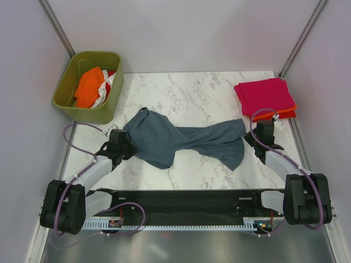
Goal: Fold and stack the t-shirts
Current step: Flatten the tshirt out
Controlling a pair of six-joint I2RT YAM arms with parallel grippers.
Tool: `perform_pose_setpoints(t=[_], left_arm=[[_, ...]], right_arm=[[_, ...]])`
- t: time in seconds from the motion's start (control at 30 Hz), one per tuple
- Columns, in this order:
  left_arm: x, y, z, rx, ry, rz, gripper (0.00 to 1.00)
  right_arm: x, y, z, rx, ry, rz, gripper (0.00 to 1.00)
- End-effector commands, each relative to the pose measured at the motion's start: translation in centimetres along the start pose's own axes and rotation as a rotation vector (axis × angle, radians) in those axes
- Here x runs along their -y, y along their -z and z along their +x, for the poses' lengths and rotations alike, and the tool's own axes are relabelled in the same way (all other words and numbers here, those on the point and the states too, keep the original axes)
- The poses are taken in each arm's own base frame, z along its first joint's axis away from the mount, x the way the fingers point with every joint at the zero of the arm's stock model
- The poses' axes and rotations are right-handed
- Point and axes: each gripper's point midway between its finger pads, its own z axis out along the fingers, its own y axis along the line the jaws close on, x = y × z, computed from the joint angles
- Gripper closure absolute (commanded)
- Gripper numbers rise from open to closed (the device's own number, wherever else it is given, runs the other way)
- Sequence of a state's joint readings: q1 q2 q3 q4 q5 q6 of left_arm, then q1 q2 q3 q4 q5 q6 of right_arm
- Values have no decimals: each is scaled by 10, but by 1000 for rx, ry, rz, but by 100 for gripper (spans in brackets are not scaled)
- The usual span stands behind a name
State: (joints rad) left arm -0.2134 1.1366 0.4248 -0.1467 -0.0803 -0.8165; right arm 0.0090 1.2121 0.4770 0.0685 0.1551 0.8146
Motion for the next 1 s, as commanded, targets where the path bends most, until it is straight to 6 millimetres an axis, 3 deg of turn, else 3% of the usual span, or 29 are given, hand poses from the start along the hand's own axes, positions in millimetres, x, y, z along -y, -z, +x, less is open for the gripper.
perform_pose_setpoints(t=[0.0,0.33,0.4,0.53,0.63,0.73,0.8,0.9,0.93,0.97], left_arm=[[12,8,-16,59,5,38,79],[17,29,-29,106,-18,62,83],[21,33,-33,112,-24,74,96],[33,49,-36,96,-42,118,98],[55,69,-43,95,-43,205,98],[89,102,-54,81,-45,327,98],[98,111,-64,107,-40,349,98],[98,97,-82,154,-19,284,98],[96,87,-85,159,-24,254,98],[93,66,-81,113,-26,201,98]], right_arm=[[-3,-2,-3,17,0,-14,100],[-2,-4,-1,8,-1,-14,100],[-2,-4,0,5,0,-15,100],[-3,-4,-2,9,-1,-17,100],[-3,-4,-3,14,-2,-17,100],[-2,-5,-1,9,-3,-13,100],[-3,-5,0,5,-1,-13,100],[-1,-6,-1,7,-3,-9,100],[-1,-6,0,5,-2,-9,100],[-1,-6,0,5,-4,-7,100]])
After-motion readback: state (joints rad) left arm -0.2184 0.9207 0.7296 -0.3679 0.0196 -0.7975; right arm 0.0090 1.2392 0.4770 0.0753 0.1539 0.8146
